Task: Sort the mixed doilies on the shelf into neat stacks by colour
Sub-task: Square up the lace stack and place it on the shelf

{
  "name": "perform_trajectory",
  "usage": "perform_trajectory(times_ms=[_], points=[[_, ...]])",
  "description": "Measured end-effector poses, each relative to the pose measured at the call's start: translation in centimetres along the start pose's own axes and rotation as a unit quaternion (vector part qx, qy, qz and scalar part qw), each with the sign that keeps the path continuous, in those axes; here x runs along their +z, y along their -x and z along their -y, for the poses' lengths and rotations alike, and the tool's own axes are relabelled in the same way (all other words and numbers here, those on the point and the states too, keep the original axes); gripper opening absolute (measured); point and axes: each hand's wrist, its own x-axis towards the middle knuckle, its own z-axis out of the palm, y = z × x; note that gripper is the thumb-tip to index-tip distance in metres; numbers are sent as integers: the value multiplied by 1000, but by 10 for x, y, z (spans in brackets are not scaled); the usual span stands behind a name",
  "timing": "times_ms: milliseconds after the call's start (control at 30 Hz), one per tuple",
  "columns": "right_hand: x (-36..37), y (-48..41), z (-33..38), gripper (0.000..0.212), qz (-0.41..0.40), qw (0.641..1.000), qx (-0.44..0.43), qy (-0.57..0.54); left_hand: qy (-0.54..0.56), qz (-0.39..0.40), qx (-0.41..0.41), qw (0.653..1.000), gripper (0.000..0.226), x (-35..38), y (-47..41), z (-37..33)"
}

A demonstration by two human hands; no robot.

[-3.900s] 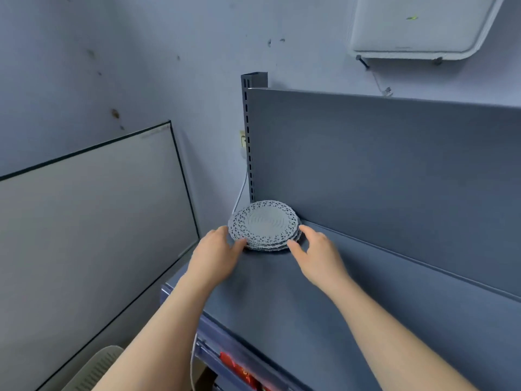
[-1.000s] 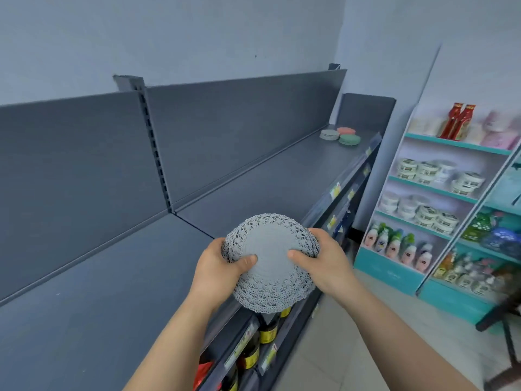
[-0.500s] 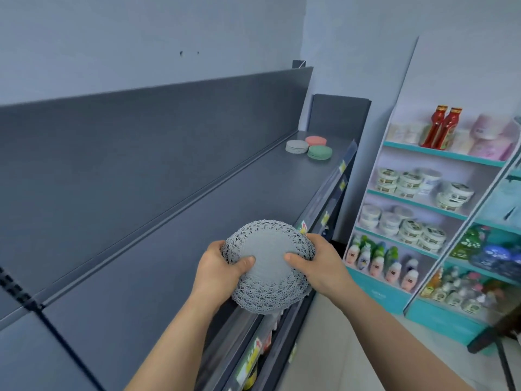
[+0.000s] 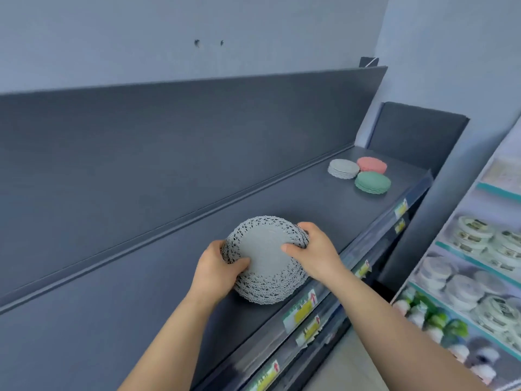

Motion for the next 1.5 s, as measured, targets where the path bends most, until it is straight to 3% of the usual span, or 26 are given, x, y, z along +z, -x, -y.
perform_trajectory(times_ms=[233,500,633,800,967,1133,1333,1500], points=[[-4,-71,-12,66,142,987,-61,43,0,-130,-68,989,47,35,-8,-10],[-1,-105,-5,73,260,959,-95,60,27,-180,-103,978,42,41,-9,-8],[-3,-105,6,61,257,957,-127,-51,136,-203,-54,968,50,37,-2,-15],[-18,-103,31,48,251,936,-182,-170,166,-227,58,958,48,17,1,-31],[-6,-95,13,52,290,923,-158,-198,186,-143,26,972,59,24,-1,-19],[0,-104,14,34,289,924,-155,-198,156,-174,27,972,43,26,-8,-24],[-3,-114,10,50,335,915,-165,-152,162,-164,12,973,42,27,-4,-16],[8,-112,13,31,349,899,-150,-217,161,-254,27,953,26,32,-8,-28]])
